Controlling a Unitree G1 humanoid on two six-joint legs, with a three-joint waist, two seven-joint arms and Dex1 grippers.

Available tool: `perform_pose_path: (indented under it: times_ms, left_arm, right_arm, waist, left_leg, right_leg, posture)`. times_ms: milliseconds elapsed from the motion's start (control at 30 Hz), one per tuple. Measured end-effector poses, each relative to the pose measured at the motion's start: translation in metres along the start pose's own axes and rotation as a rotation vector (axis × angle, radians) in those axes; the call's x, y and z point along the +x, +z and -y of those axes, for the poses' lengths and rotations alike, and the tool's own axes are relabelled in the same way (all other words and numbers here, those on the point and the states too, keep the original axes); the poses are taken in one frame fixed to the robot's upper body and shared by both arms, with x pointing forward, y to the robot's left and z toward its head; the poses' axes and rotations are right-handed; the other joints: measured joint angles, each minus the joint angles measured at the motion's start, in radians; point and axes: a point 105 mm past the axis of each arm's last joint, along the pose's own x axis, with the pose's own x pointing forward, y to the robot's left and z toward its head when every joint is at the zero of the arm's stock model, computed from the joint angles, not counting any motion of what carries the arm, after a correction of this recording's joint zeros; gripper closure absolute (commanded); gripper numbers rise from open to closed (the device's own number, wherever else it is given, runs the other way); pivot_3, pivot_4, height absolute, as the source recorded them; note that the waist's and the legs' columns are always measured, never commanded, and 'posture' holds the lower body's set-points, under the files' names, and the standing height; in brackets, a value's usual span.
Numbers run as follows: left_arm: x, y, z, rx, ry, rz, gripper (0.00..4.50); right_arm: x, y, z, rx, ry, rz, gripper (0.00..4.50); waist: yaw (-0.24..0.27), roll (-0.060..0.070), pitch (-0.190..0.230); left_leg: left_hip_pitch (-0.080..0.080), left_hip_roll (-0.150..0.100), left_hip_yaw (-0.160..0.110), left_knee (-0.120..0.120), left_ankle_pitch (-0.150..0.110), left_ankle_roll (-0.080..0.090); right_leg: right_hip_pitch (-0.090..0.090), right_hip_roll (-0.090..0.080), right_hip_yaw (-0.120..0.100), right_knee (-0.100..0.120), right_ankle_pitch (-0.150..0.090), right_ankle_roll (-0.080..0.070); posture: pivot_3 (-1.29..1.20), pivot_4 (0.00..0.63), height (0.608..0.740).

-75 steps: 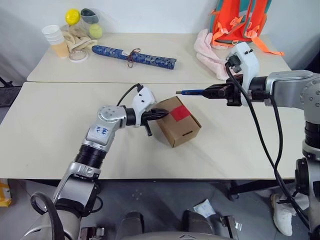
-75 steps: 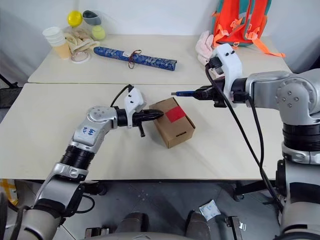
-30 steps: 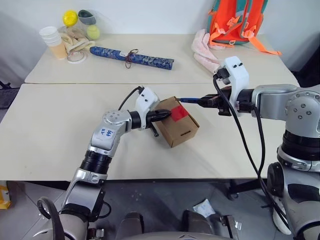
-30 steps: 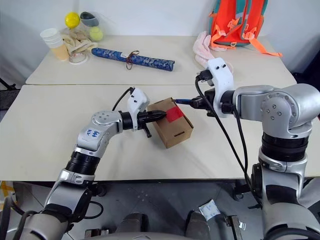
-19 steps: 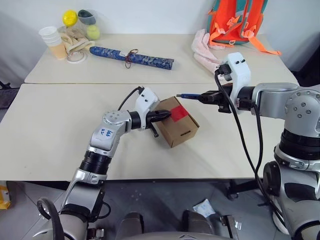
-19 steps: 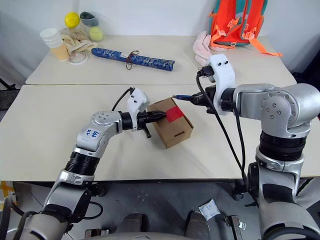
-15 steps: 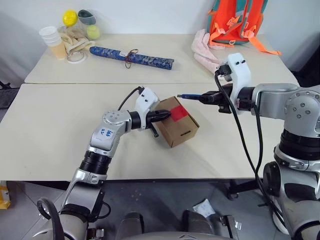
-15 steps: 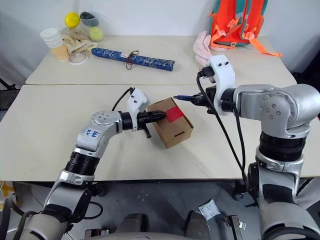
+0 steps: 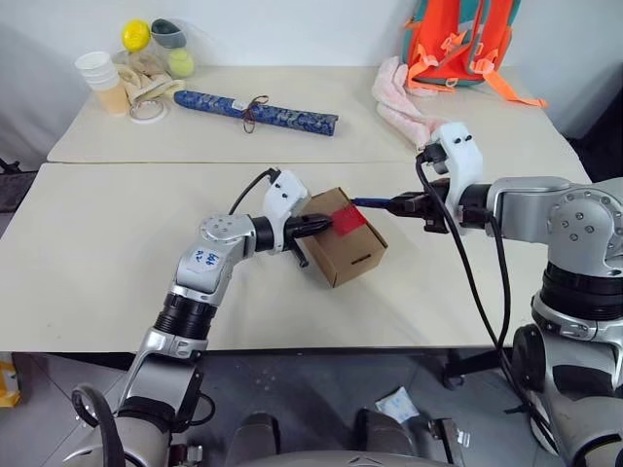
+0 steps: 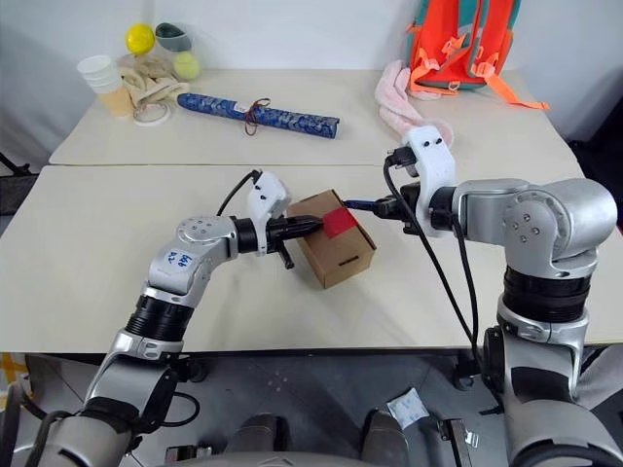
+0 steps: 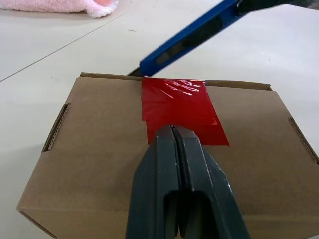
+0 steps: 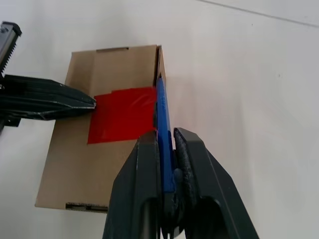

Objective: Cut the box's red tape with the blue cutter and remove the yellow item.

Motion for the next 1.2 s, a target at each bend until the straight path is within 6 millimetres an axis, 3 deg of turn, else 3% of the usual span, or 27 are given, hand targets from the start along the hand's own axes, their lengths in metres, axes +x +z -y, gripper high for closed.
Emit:
perform_pose_path:
  times_ms: [333, 600, 767, 1100, 1200]
  left_arm:
    - [-0.001, 0.0, 0.0, 0.0, 0.001, -0.003, 4.5]
    - [-0.001, -0.001, 0.0, 0.0, 0.001, -0.003, 4.5]
    - [-0.001, -0.001, 0.0, 0.001, 0.001, -0.004, 4.5]
    - [-0.003, -0.001, 0.001, 0.004, 0.004, -0.007, 4.5]
    - [-0.004, -0.002, 0.0, 0.005, 0.007, -0.009, 4.5]
  right_arm:
    - [-0.006, 0.017, -0.001, -0.028, -0.022, 0.046, 4.36]
    - [-0.006, 0.016, -0.003, -0.037, -0.013, 0.052, 4.36]
    - [-0.001, 0.002, -0.004, -0.017, 0.003, 0.016, 4.36]
    - [-0.001, 0.002, -0.003, -0.019, -0.002, 0.018, 4.36]
    - [-0.002, 0.01, -0.002, -0.024, -0.009, 0.038, 4.36]
  waist:
    - [-0.002, 0.0, 0.0]
    - [-0.002, 0.0, 0.0]
    - [-0.002, 0.0, 0.0]
    - [-0.005, 0.0, 0.0]
    - [-0.009, 0.0, 0.0]
  left_leg:
    - [0.0, 0.0, 0.0, 0.0, 0.0, 0.0]
    - [0.0, 0.0, 0.0, 0.0, 0.0, 0.0]
    - [0.0, 0.0, 0.0, 0.0, 0.0, 0.0]
    - [0.001, 0.0, 0.0, 0.0, 0.0, 0.0]
    - [0.001, 0.0, 0.0, -0.001, 0.0, 0.0]
  right_leg:
    - [0.0, 0.0, 0.0, 0.0, 0.0, 0.0]
    - [0.0, 0.0, 0.0, 0.0, 0.0, 0.0]
    - [0.0, 0.0, 0.0, 0.0, 0.0, 0.0]
    - [0.0, 0.0, 0.0, 0.0, 0.0, 0.0]
    - [0.0, 0.0, 0.0, 0.0, 0.0, 0.0]
  posture:
    - [0.0, 0.15, 0.74]
    - [0.0, 0.15, 0.74]
    - [0.0, 0.15, 0.74]
    - [0.0, 0.15, 0.74]
    - [0.0, 0.15, 0.74]
